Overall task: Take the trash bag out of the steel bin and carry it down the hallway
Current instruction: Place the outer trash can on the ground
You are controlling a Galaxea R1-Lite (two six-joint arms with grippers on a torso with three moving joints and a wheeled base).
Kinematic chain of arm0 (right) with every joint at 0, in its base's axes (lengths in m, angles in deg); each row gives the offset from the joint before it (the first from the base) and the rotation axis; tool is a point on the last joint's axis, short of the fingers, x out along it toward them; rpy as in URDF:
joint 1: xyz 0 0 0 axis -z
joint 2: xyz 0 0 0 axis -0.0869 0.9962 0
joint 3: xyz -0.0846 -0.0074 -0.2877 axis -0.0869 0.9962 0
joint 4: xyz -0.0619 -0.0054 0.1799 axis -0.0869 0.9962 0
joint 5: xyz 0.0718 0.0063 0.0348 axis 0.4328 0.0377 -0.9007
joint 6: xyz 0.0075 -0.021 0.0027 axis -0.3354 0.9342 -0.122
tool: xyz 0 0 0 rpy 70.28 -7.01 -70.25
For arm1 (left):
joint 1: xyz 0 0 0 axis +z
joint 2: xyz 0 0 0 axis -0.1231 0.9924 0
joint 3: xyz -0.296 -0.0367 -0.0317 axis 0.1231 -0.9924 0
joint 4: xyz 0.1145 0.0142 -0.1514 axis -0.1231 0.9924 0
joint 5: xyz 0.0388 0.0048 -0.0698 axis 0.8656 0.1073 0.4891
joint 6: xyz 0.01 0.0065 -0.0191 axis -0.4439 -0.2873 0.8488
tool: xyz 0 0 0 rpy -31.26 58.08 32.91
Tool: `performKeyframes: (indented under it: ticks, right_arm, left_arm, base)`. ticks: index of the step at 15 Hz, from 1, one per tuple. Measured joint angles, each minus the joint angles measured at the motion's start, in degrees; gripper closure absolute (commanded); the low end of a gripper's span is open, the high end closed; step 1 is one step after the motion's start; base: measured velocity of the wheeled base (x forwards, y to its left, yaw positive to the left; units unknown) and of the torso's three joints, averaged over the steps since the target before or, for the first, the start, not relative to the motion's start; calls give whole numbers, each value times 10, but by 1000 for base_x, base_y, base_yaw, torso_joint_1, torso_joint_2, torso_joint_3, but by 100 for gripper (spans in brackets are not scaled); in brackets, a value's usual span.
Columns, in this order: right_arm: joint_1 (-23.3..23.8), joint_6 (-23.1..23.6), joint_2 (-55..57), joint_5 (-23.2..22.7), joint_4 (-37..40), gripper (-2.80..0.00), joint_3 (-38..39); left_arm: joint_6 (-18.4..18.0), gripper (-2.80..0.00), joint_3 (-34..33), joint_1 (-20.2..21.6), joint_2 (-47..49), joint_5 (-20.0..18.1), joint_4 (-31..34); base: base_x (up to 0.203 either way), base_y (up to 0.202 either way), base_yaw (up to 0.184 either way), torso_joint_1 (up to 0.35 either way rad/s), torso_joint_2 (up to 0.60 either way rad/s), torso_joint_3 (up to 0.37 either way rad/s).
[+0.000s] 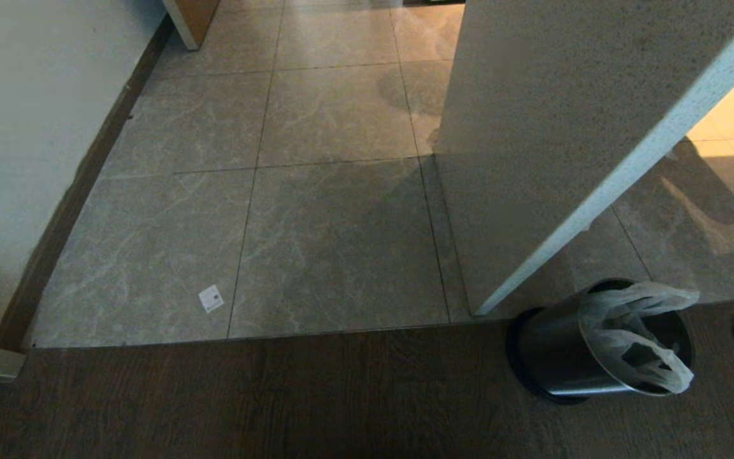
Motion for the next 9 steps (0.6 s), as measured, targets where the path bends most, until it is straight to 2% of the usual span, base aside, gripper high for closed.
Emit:
performKeyframes:
  ticks: [4, 6, 9]
  right_arm:
    - [1, -20, 127, -94, -133, 0, 1]
    - [-6, -20, 179, -104, -163, 0, 5]
    - [-19, -12, 236, -108, -165, 0, 7]
  left_arm:
    - [0, 0, 0, 0, 0, 0, 0]
    - [0, 0, 0, 0, 0, 0, 0]
    - [0, 0, 0, 0, 0, 0, 0]
  base:
    - [0, 0, 0, 0, 0, 0]
    - [0, 0, 0, 0, 0, 0]
    - [0, 0, 0, 0, 0, 0]
